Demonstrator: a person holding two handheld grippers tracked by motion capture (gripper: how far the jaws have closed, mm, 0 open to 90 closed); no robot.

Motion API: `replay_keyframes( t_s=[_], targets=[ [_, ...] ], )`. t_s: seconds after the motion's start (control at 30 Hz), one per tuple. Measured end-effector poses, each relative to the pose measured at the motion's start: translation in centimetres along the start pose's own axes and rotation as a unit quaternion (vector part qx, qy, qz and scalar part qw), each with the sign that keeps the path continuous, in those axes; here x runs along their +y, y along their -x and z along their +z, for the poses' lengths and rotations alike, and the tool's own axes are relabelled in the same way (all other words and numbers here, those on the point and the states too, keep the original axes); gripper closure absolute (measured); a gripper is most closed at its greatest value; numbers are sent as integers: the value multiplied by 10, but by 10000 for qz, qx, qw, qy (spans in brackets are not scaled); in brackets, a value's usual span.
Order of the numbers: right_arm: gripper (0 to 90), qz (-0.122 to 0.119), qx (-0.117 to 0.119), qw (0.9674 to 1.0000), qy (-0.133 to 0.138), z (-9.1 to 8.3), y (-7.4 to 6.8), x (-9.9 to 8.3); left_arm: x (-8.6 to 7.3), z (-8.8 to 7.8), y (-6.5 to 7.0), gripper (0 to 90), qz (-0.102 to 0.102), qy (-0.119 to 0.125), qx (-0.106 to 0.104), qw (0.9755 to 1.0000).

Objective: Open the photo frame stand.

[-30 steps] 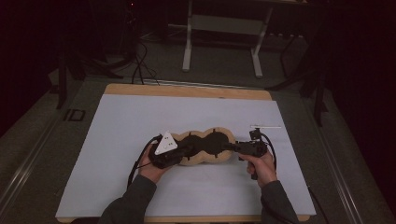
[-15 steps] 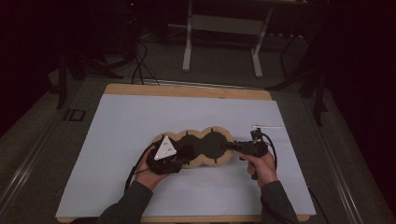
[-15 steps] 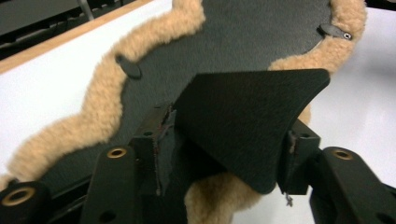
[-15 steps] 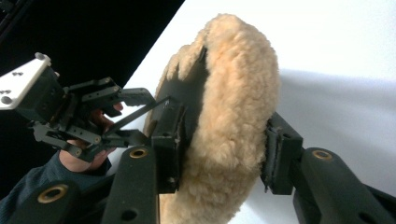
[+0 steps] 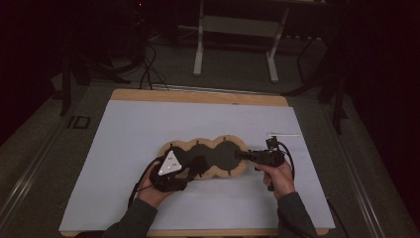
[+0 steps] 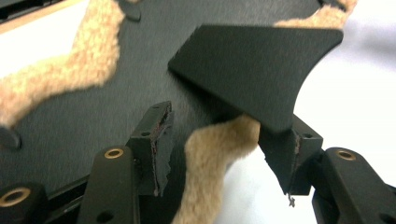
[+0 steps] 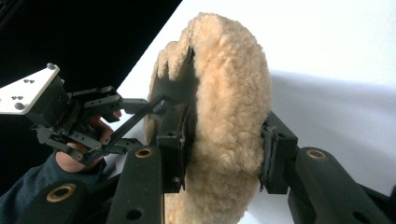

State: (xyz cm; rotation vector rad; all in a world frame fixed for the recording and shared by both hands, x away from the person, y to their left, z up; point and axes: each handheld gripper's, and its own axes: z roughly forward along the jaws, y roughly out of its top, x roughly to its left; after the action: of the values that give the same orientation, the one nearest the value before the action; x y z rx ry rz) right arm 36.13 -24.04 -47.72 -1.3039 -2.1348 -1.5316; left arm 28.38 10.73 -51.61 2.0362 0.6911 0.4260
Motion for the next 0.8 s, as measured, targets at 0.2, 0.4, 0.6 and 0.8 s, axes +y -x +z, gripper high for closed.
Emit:
replay_keyframes(
  t_s=[0.2, 0.4, 0.6, 0.8],
  targets=[
    [597, -159, -32, 9999, -53, -1, -3, 0, -6, -7, -1, 466, -105, -189, 91, 9997],
    [596, -216, -47, 9997, -110, -1, -2, 0, -12, -15, -2, 475, -270, -351, 120, 9989],
    [595, -244, -54, 9996, -131, -1, -2, 0, -15, -28, -6, 470, -396, -276, 170, 9987],
    [595, -336, -101, 9992, -187, -2, -3, 0, -16, -37, -17, 450, -559, -164, 372, 9976]
  ],
)
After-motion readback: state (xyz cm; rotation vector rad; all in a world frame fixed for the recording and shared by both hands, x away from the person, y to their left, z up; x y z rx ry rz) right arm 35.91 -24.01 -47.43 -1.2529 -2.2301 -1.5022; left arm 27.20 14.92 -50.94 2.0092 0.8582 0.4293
